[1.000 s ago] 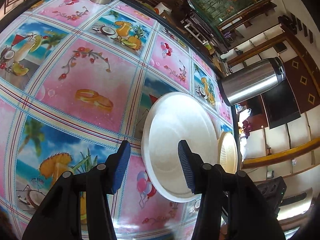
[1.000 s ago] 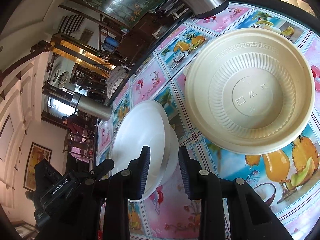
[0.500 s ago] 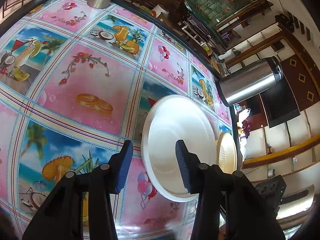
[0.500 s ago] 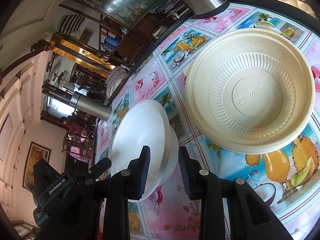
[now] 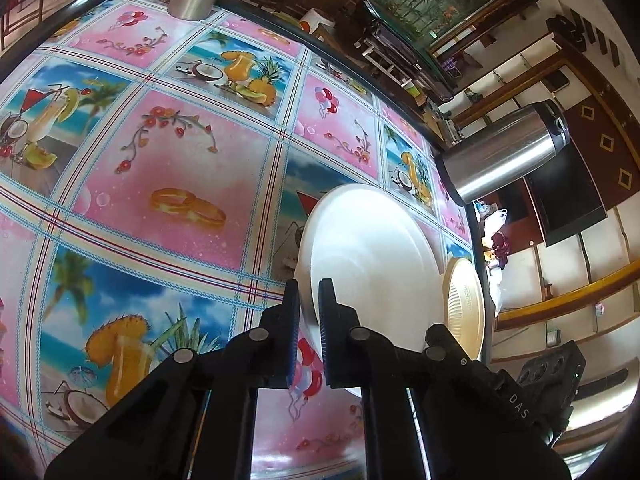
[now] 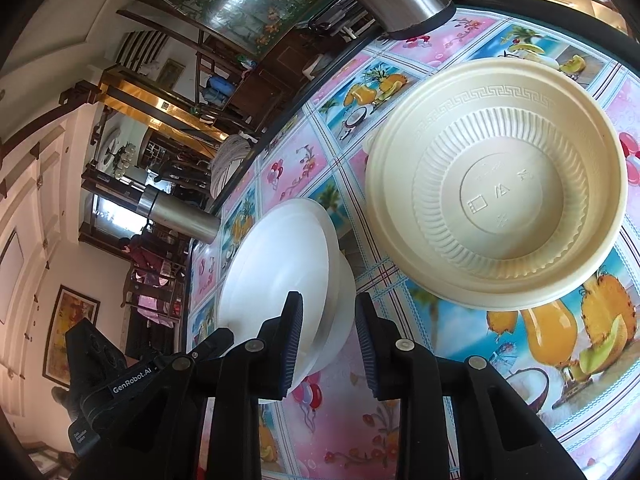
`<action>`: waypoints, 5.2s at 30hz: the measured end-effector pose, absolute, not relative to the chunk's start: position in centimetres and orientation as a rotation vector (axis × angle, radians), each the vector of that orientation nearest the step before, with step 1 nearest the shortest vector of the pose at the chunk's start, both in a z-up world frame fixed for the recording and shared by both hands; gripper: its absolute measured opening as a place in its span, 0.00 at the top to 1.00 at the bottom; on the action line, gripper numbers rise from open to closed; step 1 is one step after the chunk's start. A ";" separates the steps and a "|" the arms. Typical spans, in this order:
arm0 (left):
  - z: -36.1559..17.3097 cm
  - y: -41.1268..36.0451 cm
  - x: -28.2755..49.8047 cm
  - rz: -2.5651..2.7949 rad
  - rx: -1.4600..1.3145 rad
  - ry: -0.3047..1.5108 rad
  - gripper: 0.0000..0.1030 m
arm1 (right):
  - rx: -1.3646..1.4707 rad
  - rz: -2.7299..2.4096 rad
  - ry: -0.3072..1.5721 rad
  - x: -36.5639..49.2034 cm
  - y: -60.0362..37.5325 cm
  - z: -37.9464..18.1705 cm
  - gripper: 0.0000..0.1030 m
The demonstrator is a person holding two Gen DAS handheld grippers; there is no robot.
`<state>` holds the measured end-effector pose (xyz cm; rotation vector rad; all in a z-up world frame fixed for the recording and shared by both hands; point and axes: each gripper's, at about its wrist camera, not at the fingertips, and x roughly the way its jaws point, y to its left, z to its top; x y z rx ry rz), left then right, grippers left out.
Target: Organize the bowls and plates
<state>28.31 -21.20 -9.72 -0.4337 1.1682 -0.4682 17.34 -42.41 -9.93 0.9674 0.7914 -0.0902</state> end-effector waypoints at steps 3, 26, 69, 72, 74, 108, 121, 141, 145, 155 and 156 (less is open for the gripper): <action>-9.8 -21.3 28.3 -0.470 -0.427 1.171 0.94 | 0.966 -0.088 0.793 17.3 -42.2 -9.9 0.76; -10.7 -20.4 26.8 -0.456 -0.430 1.195 0.95 | 0.959 -0.095 0.827 17.2 -41.9 -10.0 0.94; -7.8 -11.8 7.3 -0.484 -0.284 1.140 0.94 | 0.919 0.037 0.903 0.3 -34.1 -8.7 0.93; -6.4 -10.2 6.5 -0.483 -0.295 1.101 0.94 | 0.908 0.062 0.896 -0.1 -33.2 -7.8 0.93; -5.3 -9.0 5.9 -0.479 -0.303 1.068 0.94 | 0.898 0.084 0.886 -0.1 -32.4 -7.0 0.93; -2.8 11.7 2.8 -0.209 -0.469 0.937 0.92 | 0.669 0.459 1.014 7.3 -8.9 -2.9 0.93; -4.5 12.1 3.6 -0.218 -0.478 0.990 0.92 | 0.660 0.432 1.050 8.2 -8.1 -4.5 0.93; -3.1 13.4 3.2 -0.168 -0.468 0.941 0.92 | 0.638 0.432 1.068 9.0 -7.8 -4.9 0.85; -2.6 12.7 3.3 -0.187 -0.452 0.937 0.92 | 0.643 0.417 1.032 8.6 -8.8 -4.2 0.68; -2.0 8.0 3.5 -0.280 -0.372 0.965 0.92 | 0.700 0.384 0.984 8.1 -12.9 -3.5 0.68; -2.0 7.1 3.5 -0.293 -0.355 0.971 0.92 | 0.709 0.379 0.987 8.0 -13.4 -3.7 0.68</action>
